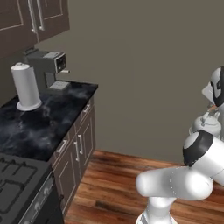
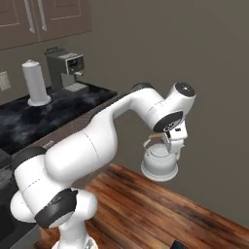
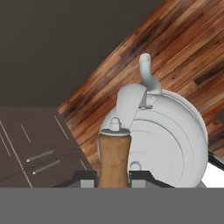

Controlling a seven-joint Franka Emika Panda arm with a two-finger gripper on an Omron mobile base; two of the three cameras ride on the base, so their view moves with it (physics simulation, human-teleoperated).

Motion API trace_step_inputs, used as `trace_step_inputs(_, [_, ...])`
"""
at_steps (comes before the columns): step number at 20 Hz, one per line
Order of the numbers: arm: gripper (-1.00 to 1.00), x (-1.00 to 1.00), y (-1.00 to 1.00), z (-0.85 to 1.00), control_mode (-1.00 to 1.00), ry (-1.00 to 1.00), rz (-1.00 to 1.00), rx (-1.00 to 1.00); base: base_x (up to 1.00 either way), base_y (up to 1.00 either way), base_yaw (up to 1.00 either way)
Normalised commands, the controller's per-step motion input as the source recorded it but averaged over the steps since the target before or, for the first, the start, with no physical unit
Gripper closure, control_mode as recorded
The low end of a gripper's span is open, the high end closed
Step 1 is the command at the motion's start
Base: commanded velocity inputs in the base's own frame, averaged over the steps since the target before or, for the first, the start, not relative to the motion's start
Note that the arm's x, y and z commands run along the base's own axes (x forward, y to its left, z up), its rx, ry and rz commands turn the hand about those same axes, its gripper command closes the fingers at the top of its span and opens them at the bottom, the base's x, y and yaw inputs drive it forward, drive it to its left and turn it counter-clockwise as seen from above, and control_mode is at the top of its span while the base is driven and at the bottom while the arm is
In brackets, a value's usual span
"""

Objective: The kettle is done boiling. Turn off the stove, then wait for 300 timesteps before moving the kettle to the dining table.

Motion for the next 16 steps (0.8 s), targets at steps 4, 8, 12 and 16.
trace_step_inputs(4, [1.00, 0.00, 0.00, 0.00, 1.00, 0.00, 0.00, 0.00, -0.17, -0.45, -0.39])
trace_step_inputs(8, [1.00, 0.00, 0.00, 0.00, 1.00, 0.00, 0.00, 0.00, -0.16, -0.46, -0.40])
trace_step_inputs(12, [1.00, 0.00, 0.00, 0.00, 1.00, 0.00, 0.00, 0.00, -0.13, -0.47, -0.42])
trace_step_inputs(16, [1.00, 0.00, 0.00, 0.00, 1.00, 0.00, 0.00, 0.00, -0.08, -0.45, -0.44])
